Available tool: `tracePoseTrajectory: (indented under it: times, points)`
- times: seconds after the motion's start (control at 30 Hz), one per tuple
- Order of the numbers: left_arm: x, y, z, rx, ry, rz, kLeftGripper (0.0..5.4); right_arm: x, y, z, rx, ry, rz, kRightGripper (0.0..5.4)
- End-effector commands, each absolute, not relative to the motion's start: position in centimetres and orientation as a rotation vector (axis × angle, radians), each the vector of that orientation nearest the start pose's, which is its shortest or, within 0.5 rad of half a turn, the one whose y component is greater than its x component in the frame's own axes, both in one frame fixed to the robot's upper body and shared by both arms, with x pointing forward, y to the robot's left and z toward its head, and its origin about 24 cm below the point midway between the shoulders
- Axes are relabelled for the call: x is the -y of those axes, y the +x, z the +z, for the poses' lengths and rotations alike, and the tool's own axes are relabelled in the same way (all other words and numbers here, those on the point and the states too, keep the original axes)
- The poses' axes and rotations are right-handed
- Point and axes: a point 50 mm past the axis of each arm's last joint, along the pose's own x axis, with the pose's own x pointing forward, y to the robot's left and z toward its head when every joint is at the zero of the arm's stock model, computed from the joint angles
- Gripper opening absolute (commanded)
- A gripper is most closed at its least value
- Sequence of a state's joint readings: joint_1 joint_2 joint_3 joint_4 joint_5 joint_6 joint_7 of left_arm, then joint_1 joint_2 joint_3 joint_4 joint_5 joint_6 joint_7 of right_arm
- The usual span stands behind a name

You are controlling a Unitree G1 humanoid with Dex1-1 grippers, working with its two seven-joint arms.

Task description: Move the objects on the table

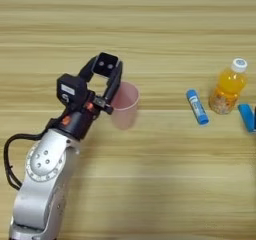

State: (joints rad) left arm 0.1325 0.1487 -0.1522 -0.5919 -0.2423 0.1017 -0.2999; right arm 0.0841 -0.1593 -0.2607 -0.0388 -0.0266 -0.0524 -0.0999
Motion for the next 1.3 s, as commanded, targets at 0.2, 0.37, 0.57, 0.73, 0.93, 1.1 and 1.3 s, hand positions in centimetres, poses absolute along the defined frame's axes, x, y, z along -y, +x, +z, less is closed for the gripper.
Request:
tracePoseTrajectory:
  times: [0.2, 0.37, 0.57, 0.73, 0.93, 1.1, 1.3]
  points:
    - [-8.4, 19.6, 12.3, 0.257, -0.017, -0.771, 2.4, 25.1, 22.8, 5.4, 0.043, -0.215, -0.367, 5.4]
    - [-6.7, 20.8, 9.8, 0.152, 0.033, -0.822, 2.4, 25.2, 22.7, 5.4, 0.044, -0.214, -0.376, 5.4]
    - [-5.7, 21.9, 7.8, 0.089, 0.062, -0.83, 2.4, 25.2, 22.7, 5.5, 0.046, -0.211, -0.381, 5.4]
    - [-5.1, 22.8, 5.7, 0.014, 0.075, -0.822, 2.4, 25.1, 22.7, 5.5, 0.046, -0.208, -0.38, 5.4]
    - [-4.3, 23.4, 3.4, -0.057, 0.076, -0.815, 2.4, 25.0, 22.7, 5.5, 0.047, -0.207, -0.378, 5.4]
    - [-4.0, 23.6, 2.1, -0.095, 0.082, -0.816, 2.4, 24.9, 22.7, 5.5, 0.049, -0.205, -0.377, 5.4]
    - [-3.7, 24.4, 1.4, -0.107, 0.085, -0.808, 2.4, 24.8, 22.7, 5.5, 0.049, -0.205, -0.375, 5.4]
